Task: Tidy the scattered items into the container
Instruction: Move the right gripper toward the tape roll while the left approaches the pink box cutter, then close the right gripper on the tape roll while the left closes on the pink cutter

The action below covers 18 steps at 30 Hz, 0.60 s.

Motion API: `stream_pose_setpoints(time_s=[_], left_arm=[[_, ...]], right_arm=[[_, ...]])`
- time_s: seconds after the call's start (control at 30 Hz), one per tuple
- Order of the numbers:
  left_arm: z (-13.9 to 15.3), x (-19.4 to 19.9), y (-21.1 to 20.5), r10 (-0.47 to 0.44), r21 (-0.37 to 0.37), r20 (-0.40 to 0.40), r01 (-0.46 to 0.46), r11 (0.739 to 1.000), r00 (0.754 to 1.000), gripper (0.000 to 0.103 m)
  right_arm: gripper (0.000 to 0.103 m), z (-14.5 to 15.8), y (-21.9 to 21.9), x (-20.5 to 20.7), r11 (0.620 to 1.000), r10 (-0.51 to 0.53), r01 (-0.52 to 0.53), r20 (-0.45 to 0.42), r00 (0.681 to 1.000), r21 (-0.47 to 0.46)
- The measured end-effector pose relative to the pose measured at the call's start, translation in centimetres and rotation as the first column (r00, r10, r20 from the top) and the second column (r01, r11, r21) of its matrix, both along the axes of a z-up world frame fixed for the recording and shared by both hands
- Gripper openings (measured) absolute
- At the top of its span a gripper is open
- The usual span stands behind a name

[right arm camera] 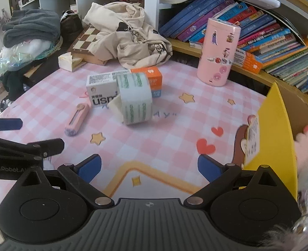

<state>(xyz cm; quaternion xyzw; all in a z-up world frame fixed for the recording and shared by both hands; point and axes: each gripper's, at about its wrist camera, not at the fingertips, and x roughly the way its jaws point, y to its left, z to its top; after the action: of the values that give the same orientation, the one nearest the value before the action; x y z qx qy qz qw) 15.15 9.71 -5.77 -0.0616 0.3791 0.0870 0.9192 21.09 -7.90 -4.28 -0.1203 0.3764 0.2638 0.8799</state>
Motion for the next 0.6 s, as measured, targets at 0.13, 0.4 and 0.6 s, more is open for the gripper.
stream_pose_setpoints(time_s=[0.13, 0.4, 0.6], left_arm=[[-0.4, 1.1, 0.3, -0.003, 0.009, -0.007, 0.003, 1.0, 1.0, 0.101], [-1.8, 2.9, 0.4, -0.008, 0.044, -0.027, 0.01, 0.999, 1.0, 0.097], [-2.6, 4.1, 0.0, -0.034, 0.072, -0.035, 0.037, 0.997, 0.999, 0.089]], right_arm=[[0.099, 0.1, 0.6, 1.5, 1.0, 0.012, -0.012, -0.002, 1.0, 0.021], [0.098, 0.8, 2.3, 4.7, 0.994, 0.041, -0.039, -0.019, 0.999, 0.104], [0.094, 0.7, 4.1, 7.1, 0.988, 0.066, -0.061, -0.034, 0.997, 0.139]])
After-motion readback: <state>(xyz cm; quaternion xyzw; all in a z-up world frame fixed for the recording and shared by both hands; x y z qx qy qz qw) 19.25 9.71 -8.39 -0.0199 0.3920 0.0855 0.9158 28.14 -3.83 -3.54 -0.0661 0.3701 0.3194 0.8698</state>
